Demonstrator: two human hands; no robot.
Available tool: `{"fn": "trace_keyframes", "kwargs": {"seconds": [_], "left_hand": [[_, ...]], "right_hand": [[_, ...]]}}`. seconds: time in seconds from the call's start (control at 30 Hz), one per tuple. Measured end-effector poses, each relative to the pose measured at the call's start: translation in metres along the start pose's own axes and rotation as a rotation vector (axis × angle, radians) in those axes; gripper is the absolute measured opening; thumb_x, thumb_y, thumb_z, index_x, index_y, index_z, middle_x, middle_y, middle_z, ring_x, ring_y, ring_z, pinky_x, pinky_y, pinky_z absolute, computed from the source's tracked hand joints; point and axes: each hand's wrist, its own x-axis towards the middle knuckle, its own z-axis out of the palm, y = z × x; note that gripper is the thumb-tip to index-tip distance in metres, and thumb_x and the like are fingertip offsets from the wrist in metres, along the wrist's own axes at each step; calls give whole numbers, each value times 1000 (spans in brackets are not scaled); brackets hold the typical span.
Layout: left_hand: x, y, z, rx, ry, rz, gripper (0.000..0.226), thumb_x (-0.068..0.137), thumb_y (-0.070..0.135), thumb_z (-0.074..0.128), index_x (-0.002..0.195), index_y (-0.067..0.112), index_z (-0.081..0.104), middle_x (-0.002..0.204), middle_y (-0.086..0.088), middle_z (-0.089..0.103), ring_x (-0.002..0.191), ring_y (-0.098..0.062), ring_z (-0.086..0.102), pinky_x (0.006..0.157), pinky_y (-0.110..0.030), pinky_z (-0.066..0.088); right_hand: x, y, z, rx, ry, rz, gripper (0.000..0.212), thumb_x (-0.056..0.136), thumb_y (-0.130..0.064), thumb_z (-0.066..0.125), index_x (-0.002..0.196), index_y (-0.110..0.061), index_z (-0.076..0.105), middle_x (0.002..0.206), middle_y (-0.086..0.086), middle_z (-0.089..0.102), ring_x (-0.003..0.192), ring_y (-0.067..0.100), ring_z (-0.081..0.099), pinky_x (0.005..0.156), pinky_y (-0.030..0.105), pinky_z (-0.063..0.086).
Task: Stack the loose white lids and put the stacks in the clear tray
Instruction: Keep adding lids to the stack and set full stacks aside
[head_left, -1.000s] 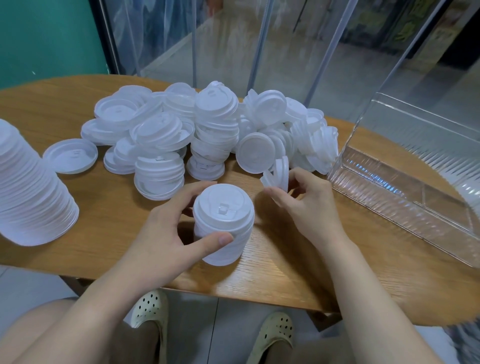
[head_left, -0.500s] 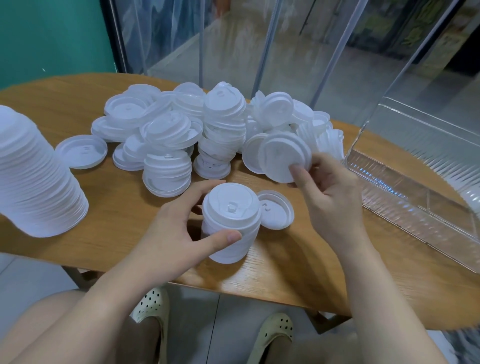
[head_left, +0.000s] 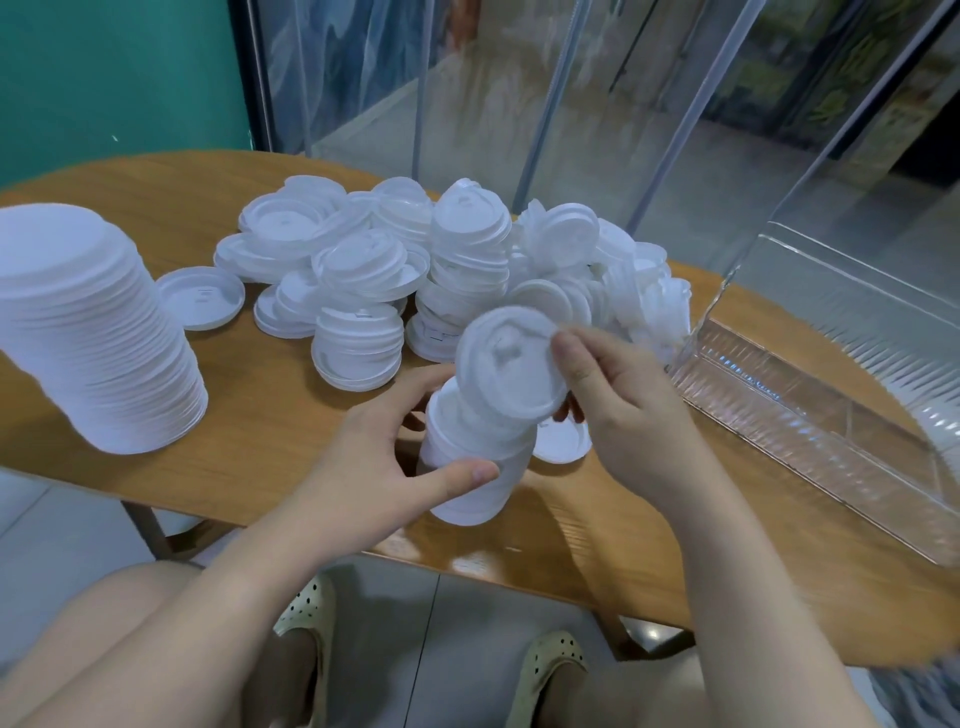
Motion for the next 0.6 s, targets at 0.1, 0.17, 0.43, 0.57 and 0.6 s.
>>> {"fn": "trace_keyframes", "kwargs": {"seconds": [0.1,0.17,0.43,0.57,0.6], "left_hand": [[0,1,1,-3,-5,14,73,72,58,84,137,48,52,127,27,64,119,-2,60,90,-8,46],[0,3,1,-14,-4,16,73,73,56,86,137,48,52,126,28,64,119,-1,59,89,-8,46],[0,0,2,-9,12,6,80,66,59,83,138,56,47,128,33,60,120,3,57,88,-8,48],[1,-1,2,-33,49,-5,86,64,64,80,142,55,45,130,32,59,122,1,57,90,-12,49],[2,-1,2,-27,40,1,83,65,64,79,142,52,47,131,29,61,122,-2,58,93,-17,50]], "right_hand": [[-3,0,6,-65,-71,41,45,110,-32,45,69,-47,55,64,-13,50,64,8,52,60,18,38],[-5,0,8,-68,-82,39,38,109,-36,46,76,-50,61,67,-15,54,67,8,53,62,21,41],[-5,9,16,-41,-5,50,18,106,-30,58,95,-32,72,70,-13,59,65,7,50,61,24,40],[-6,10,17,-21,6,50,18,104,-28,59,92,-32,71,70,-13,59,65,5,50,61,15,37],[-6,11,17,-23,3,49,18,105,-29,59,91,-31,70,70,-13,59,65,5,49,60,15,37]]}}
